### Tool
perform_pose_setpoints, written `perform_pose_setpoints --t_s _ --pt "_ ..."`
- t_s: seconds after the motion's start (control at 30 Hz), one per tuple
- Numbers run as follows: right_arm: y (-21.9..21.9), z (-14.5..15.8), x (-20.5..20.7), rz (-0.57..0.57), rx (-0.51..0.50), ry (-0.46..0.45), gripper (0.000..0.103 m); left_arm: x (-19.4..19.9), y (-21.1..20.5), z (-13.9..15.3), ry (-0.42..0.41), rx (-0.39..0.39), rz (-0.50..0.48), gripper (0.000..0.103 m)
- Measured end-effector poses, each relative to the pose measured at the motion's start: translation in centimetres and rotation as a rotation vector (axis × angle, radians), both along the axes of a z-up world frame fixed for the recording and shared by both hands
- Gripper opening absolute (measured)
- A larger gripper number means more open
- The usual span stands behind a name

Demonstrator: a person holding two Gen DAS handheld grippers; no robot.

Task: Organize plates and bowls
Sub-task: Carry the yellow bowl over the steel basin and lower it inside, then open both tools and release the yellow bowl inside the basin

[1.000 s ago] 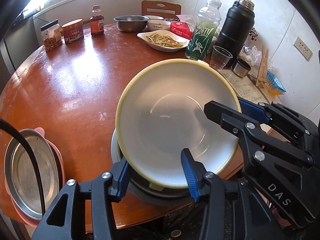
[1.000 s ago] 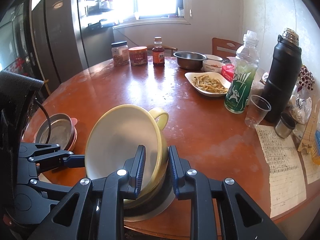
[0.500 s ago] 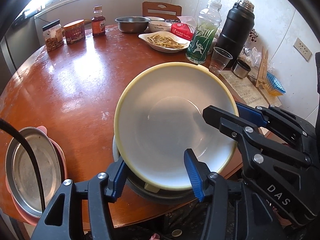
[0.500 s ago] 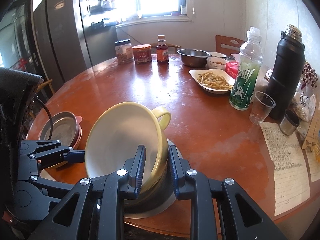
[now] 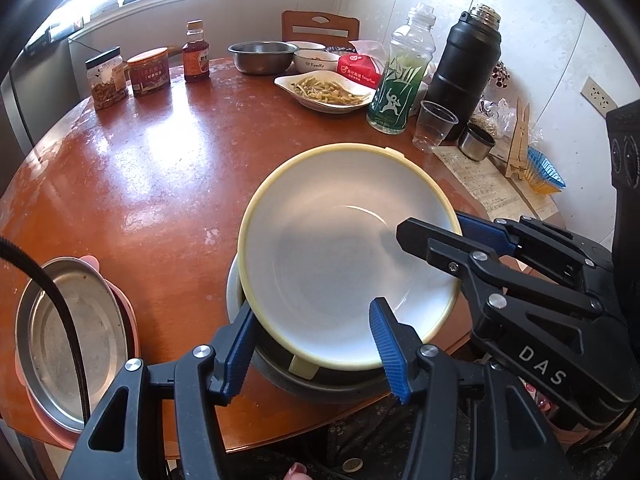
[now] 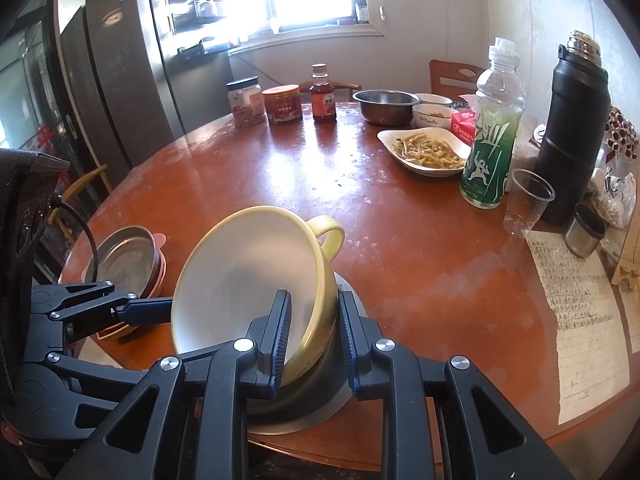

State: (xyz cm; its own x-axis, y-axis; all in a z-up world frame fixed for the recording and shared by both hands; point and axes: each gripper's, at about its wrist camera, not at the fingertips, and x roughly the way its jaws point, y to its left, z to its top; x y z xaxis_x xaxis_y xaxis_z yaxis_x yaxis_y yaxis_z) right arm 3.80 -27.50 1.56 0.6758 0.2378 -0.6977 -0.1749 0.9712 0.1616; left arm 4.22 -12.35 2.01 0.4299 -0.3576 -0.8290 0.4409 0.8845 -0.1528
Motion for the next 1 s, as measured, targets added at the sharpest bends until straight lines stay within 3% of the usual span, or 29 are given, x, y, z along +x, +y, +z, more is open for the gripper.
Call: perform_pose_setpoints --t_s 1.0 --pt "-1.0 0.5 -0.2 -0.013 0.120 0.013 0.037 -0.8 0.6 1.4 -0.037 -0.028 -0.006 0.057"
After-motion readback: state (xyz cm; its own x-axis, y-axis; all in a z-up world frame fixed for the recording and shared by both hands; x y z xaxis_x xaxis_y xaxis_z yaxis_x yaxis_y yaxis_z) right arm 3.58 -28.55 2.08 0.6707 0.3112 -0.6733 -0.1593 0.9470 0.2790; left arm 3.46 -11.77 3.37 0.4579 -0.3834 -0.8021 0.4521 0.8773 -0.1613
